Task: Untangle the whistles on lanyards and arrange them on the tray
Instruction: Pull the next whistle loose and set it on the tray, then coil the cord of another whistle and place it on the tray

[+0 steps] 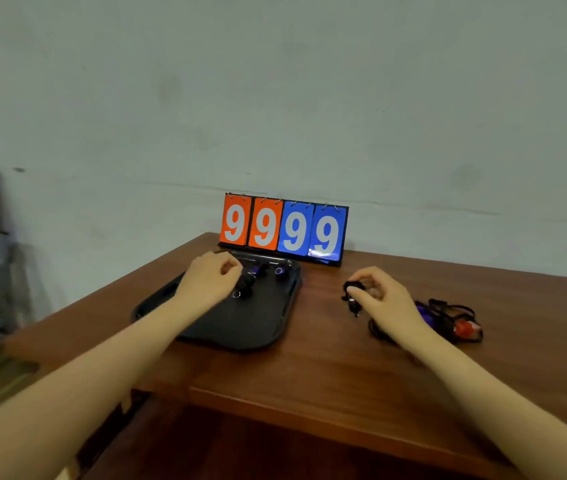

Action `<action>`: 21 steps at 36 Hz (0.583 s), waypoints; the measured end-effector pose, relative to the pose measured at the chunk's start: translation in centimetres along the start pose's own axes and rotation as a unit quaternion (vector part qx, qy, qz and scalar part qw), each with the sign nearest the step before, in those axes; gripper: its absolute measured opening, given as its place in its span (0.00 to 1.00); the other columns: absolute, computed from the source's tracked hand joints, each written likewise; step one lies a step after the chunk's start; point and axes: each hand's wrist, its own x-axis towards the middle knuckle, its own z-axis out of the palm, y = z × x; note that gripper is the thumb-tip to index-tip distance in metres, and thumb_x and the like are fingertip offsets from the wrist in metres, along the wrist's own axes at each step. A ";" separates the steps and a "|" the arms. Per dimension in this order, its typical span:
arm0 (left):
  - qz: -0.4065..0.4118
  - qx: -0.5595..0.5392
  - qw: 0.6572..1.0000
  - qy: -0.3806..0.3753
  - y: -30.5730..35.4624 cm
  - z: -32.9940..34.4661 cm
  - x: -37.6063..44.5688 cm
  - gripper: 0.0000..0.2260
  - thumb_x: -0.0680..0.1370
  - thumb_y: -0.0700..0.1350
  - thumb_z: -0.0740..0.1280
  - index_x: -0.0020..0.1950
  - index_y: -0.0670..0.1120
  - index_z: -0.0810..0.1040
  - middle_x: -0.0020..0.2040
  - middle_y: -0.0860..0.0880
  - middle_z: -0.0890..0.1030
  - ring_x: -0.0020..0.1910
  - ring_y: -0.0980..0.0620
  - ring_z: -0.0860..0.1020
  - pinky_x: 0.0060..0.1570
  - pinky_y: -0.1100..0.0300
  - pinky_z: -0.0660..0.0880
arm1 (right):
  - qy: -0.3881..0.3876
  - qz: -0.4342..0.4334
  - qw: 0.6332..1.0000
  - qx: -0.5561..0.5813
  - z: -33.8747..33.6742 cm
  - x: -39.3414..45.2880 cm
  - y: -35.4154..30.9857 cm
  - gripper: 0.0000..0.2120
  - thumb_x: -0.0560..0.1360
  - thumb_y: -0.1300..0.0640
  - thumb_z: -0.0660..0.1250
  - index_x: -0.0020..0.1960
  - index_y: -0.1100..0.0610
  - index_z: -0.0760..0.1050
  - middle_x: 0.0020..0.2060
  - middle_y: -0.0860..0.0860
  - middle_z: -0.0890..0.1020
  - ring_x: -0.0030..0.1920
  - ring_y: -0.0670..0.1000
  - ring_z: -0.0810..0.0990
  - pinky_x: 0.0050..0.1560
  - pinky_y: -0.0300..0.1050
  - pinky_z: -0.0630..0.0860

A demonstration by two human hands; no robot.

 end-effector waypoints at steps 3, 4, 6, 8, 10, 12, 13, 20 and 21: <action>-0.049 0.020 0.998 0.023 -4.6 -1.7 -0.5 0.05 0.79 0.52 0.63 0.50 0.59 0.78 0.57 0.48 0.78 0.59 0.47 0.74 0.58 0.48 0.74 | -0.012 0.035 0.999 0.032 2.1 0.5 -1.1 0.05 0.76 0.55 0.68 0.51 0.51 0.75 0.50 0.48 0.80 0.49 0.45 0.80 0.44 0.36 0.77; -0.065 0.030 0.997 0.026 -5.8 -2.1 -0.7 0.07 0.78 0.52 0.62 0.51 0.58 0.79 0.59 0.47 0.78 0.62 0.44 0.72 0.60 0.46 0.73 | -0.019 0.051 0.997 0.053 2.8 0.7 -1.5 0.05 0.76 0.56 0.68 0.52 0.52 0.74 0.50 0.50 0.80 0.48 0.47 0.81 0.43 0.38 0.79; -0.100 0.037 0.994 0.026 -7.5 -2.8 -1.2 0.10 0.79 0.53 0.61 0.57 0.56 0.79 0.63 0.45 0.75 0.67 0.41 0.68 0.64 0.45 0.69 | -0.026 0.072 0.994 0.074 4.4 1.0 -2.2 0.06 0.76 0.57 0.68 0.51 0.53 0.74 0.50 0.53 0.80 0.44 0.50 0.83 0.42 0.41 0.81; -0.131 0.022 0.991 0.018 -8.9 -3.0 -1.5 0.13 0.80 0.54 0.59 0.62 0.55 0.76 0.65 0.44 0.73 0.68 0.40 0.65 0.64 0.45 0.66 | -0.029 0.084 0.993 0.079 5.7 1.5 -2.5 0.06 0.76 0.57 0.69 0.51 0.54 0.73 0.49 0.54 0.81 0.42 0.51 0.84 0.41 0.40 0.81; -0.144 0.004 0.990 0.004 -10.3 -3.1 -2.1 0.16 0.80 0.54 0.58 0.66 0.52 0.74 0.65 0.44 0.75 0.67 0.39 0.68 0.62 0.47 0.68 | -0.023 0.098 0.991 0.091 7.1 2.1 -2.8 0.06 0.76 0.58 0.69 0.50 0.53 0.73 0.49 0.55 0.81 0.42 0.52 0.84 0.40 0.40 0.81; -0.142 -0.024 0.990 -0.003 -11.5 -3.1 -2.9 0.18 0.81 0.53 0.58 0.68 0.48 0.73 0.63 0.45 0.77 0.62 0.43 0.73 0.56 0.52 0.72 | -0.008 0.106 0.990 0.094 8.5 2.8 -3.0 0.06 0.75 0.58 0.70 0.49 0.52 0.73 0.49 0.54 0.80 0.44 0.51 0.82 0.39 0.39 0.79; -0.139 -0.033 0.990 -0.001 -11.8 -3.0 -3.2 0.17 0.82 0.51 0.58 0.68 0.47 0.73 0.62 0.46 0.78 0.60 0.45 0.75 0.52 0.55 0.73 | 0.002 0.108 0.990 0.085 9.2 3.2 -3.1 0.06 0.75 0.57 0.70 0.49 0.52 0.74 0.49 0.52 0.80 0.45 0.50 0.81 0.39 0.38 0.77; -0.151 -0.064 0.986 0.017 -12.5 -3.0 -3.0 0.19 0.79 0.41 0.56 0.69 0.48 0.74 0.64 0.48 0.78 0.51 0.50 0.76 0.44 0.58 0.72 | 0.015 0.123 0.992 0.001 12.4 5.6 -3.1 0.07 0.74 0.52 0.71 0.47 0.50 0.73 0.42 0.45 0.79 0.44 0.46 0.78 0.45 0.42 0.76; -0.152 -0.068 0.986 0.019 -12.6 -3.0 -3.1 0.19 0.79 0.40 0.56 0.69 0.48 0.74 0.65 0.48 0.77 0.55 0.48 0.76 0.47 0.56 0.73 | 0.010 0.127 0.992 -0.013 12.9 5.9 -3.0 0.07 0.74 0.52 0.70 0.47 0.50 0.73 0.42 0.46 0.79 0.44 0.46 0.78 0.45 0.42 0.76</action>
